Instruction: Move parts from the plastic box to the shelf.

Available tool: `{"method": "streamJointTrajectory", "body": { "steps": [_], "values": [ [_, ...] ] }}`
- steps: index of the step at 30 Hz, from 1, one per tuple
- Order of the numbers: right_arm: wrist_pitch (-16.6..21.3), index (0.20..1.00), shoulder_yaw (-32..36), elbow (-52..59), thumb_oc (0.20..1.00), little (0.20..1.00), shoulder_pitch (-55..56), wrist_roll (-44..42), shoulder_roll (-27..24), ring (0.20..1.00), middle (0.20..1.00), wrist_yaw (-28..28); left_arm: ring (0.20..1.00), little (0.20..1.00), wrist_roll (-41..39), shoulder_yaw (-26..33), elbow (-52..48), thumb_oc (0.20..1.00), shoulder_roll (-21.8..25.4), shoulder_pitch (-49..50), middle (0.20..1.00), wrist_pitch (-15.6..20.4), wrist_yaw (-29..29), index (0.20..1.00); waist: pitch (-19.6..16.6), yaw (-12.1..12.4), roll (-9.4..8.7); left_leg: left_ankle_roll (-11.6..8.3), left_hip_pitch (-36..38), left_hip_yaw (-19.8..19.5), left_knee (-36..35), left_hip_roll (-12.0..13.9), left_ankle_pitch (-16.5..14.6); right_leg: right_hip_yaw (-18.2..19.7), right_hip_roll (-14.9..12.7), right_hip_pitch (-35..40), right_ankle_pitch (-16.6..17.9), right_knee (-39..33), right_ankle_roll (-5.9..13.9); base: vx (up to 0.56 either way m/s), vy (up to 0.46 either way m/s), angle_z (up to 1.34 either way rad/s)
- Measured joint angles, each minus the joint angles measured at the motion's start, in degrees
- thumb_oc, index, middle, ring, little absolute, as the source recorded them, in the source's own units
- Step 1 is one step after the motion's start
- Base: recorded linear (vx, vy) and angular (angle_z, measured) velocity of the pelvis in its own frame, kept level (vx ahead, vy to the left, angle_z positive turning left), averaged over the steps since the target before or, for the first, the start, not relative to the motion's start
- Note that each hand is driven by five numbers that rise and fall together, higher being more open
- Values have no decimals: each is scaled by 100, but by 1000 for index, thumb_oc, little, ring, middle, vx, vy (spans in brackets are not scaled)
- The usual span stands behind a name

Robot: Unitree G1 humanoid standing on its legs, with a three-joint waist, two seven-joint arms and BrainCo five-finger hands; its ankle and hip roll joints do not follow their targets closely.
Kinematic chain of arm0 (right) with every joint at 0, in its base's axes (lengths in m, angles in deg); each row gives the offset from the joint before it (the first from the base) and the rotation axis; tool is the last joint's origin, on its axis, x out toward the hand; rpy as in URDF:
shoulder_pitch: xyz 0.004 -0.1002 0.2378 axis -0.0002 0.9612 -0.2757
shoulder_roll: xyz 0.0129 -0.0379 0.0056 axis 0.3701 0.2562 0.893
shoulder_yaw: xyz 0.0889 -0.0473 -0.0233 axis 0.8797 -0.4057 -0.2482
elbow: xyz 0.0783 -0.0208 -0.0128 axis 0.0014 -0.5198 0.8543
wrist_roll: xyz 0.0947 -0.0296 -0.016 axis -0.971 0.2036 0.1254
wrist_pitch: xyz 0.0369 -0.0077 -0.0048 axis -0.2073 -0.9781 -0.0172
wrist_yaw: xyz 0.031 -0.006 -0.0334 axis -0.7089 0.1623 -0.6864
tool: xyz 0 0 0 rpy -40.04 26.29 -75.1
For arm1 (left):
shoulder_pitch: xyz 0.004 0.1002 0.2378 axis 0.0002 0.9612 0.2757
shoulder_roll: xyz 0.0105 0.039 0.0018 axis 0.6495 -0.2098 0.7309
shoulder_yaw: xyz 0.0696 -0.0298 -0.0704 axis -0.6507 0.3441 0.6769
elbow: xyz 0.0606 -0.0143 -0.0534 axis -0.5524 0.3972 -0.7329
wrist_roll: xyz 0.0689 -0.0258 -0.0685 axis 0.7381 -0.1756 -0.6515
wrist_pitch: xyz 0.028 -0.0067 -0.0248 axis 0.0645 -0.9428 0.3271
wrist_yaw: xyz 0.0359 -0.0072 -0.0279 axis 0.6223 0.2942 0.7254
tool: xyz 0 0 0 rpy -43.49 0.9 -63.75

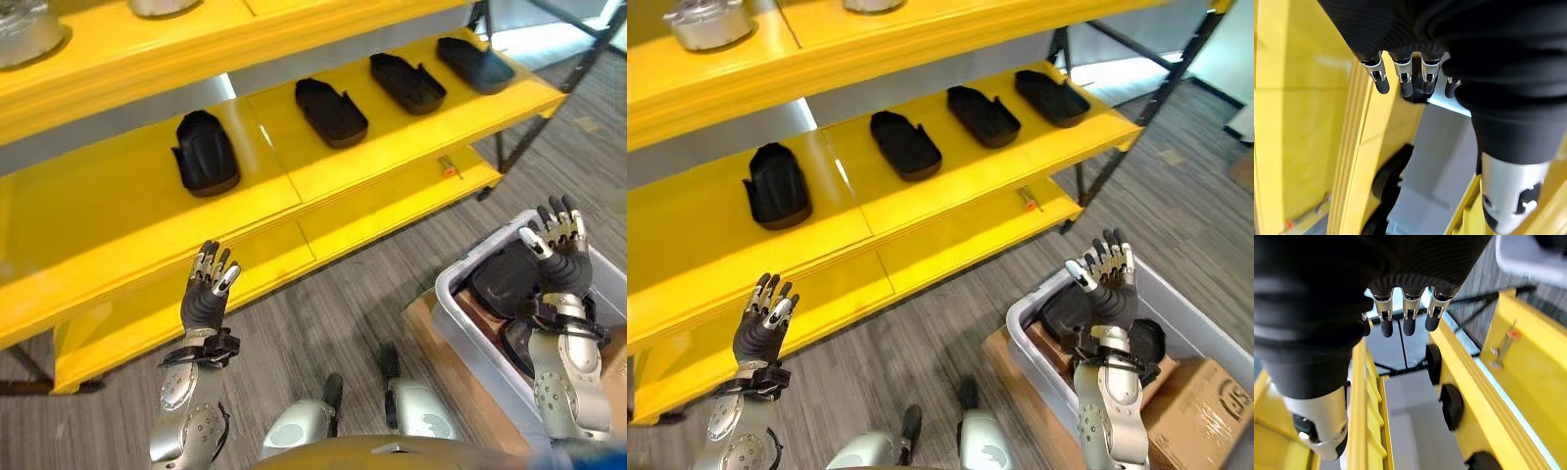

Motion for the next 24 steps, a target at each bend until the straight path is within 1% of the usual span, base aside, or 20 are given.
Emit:
{"method": "streamJointTrajectory", "body": {
  "steps": [1,2,3,4,6,7,9,11,13,14,15,16,17,18,19,20,21,22,23,24],
  "values": [
    [-54,1000,-50,28,1000,1000,-31,-44,-15,1000,1000,-27,1000,1000,9,-19,0,1000,33,-4,1000,-14,3,1000,18,2,37,-10,-23,99,-8,48,-4,-2,6,70,81,-241,76,-8,57,-64],
    [-60,1000,-89,57,1000,1000,-24,-59,-17,1000,1000,-44,1000,1000,11,-18,-23,1000,60,14,1000,-10,-7,1000,31,8,30,-44,-34,152,-12,50,22,7,-5,96,197,-339,96,-2,82,-50],
    [-86,1000,-113,61,1000,1000,7,-83,-16,1000,1000,-72,1000,1000,11,-21,-17,1000,66,-46,1000,-16,-7,1000,33,-68,22,-46,-13,220,-4,40,19,22,-18,147,339,-450,73,-4,113,-28],
    [-113,1000,-114,69,1000,1000,34,-177,-16,1000,1000,-95,1000,1000,11,-54,-22,1000,74,-96,1000,-14,-6,1000,28,-122,24,-41,17,302,6,27,13,108,16,154,424,-507,96,-1,85,-26],
    [-121,1000,-152,82,1000,1000,-3,-277,-22,1000,1000,-139,1000,1000,12,-58,-22,1000,90,-61,1000,-14,-4,1000,23,-78,75,-14,29,468,0,67,-18,282,25,155,467,-559,105,-21,72,-46],
    [-132,1000,-155,83,1000,1000,44,-304,-22,1000,1000,-156,1000,1000,11,-61,-21,1000,89,-116,1000,-15,0,1000,21,-137,80,0,38,587,6,67,-19,379,61,159,560,-632,85,-48,124,-56],
    [-174,1000,-159,87,1000,1000,-4,-400,-25,1000,1000,-193,1000,1000,11,-62,-19,1000,111,-46,1000,-21,-1,1000,30,-134,103,25,58,753,-13,88,-28,594,87,132,607,-662,121,-65,107,-50],
    [-184,1000,-159,94,1000,1000,-17,-452,-26,1000,1000,-211,1000,1000,15,-76,-45,1000,161,5,1000,-15,-11,1000,32,-211,107,53,74,972,-17,94,-61,837,110,74,659,-666,158,-67,42,-52],
    [-184,1000,-162,99,1000,1000,12,-455,-25,1000,1000,-209,1000,1000,19,-93,-47,1000,181,-71,1000,-12,-6,1000,47,-287,84,56,43,1173,29,83,-89,928,132,-83,668,-613,214,-100,20,-56],
    [-184,1000,-241,102,1000,1000,-71,-457,-37,1000,1000,-206,1000,1000,21,-115,-80,1000,273,-52,1000,2,7,1000,73,-204,89,91,-38,1401,68,157,-95,897,94,-243,567,-549,287,-84,9,-84],
    [-184,1000,-307,72,1000,1000,-185,-458,-57,1000,1000,-206,1000,1000,21,-117,-78,1000,305,-89,1000,-2,22,1000,135,-191,134,106,-52,1644,60,254,-87,563,65,-382,331,-517,268,-12,-3,-132],
    [-189,1000,-388,30,1000,1000,-361,-458,-62,1000,1000,-202,1000,1000,21,-96,-65,1000,296,-133,1000,-1,37,1000,216,-61,304,152,-123,1971,106,515,-101,-200,-45,-566,258,-114,89,13,-26,-149],
    [-189,1000,-389,46,1000,1000,-455,-458,-81,1000,1000,-192,1000,1000,16,-94,-71,1000,248,-193,1000,-1,51,1000,289,12,469,155,-107,2227,86,738,-105,-1047,-288,-623,170,236,-15,130,-67,-169],
    [-195,1000,-416,41,1000,1000,-519,-456,-97,1000,1000,-189,1000,1000,13,-22,-82,1000,213,-249,1000,13,65,1000,331,115,545,151,-29,2462,49,852,-111,-1532,-581,-624,112,455,26,111,-53,-169],
    [-208,1000,-519,30,1000,1000,-680,-450,-103,1000,1000,-191,1000,1000,8,113,-65,1000,198,-152,1000,70,112,1000,335,168,548,72,151,2843,-118,928,-116,-1760,-927,-568,67,443,117,103,-95,-171],
    [-215,1000,-572,25,1000,1000,-776,-446,-100,1000,1000,-194,1000,1000,7,179,-32,1000,200,-96,1000,85,140,1000,337,274,519,46,251,2986,-190,906,-129,-1750,-1051,-569,115,336,202,64,-175,-151],
    [-214,1000,-578,27,1000,1000,-747,-443,-108,1000,1000,-187,1000,1000,6,220,8,1000,202,-47,1000,84,167,1000,327,221,477,-29,286,3108,-196,916,-132,-1672,-1281,-444,177,61,276,76,-171,-105],
    [-239,1000,-599,12,1000,1000,-713,-438,-103,1000,1000,-173,1000,1000,7,245,6,1000,252,-43,1000,104,164,1000,293,192,395,-130,287,3334,-221,927,-93,-1835,-1487,-453,129,-54,361,137,-256,-92],
    [-266,1000,-628,8,1000,1000,-719,-436,-99,1000,1000,-185,1000,1000,7,302,23,1000,306,-60,1000,102,172,1000,328,271,289,-217,287,3474,-173,922,-139,-2084,-1602,-440,141,-288,453,81,-136,-66],
    [-287,1000,-626,-6,1000,1000,-680,-437,-88,1000,1000,-185,1000,1000,8,319,22,1000,327,-61,1000,100,172,1000,330,248,216,-294,281,3498,-113,923,-170,-2107,-1653,-329,146,-419,446,112,-233,-54]
  ]
}}
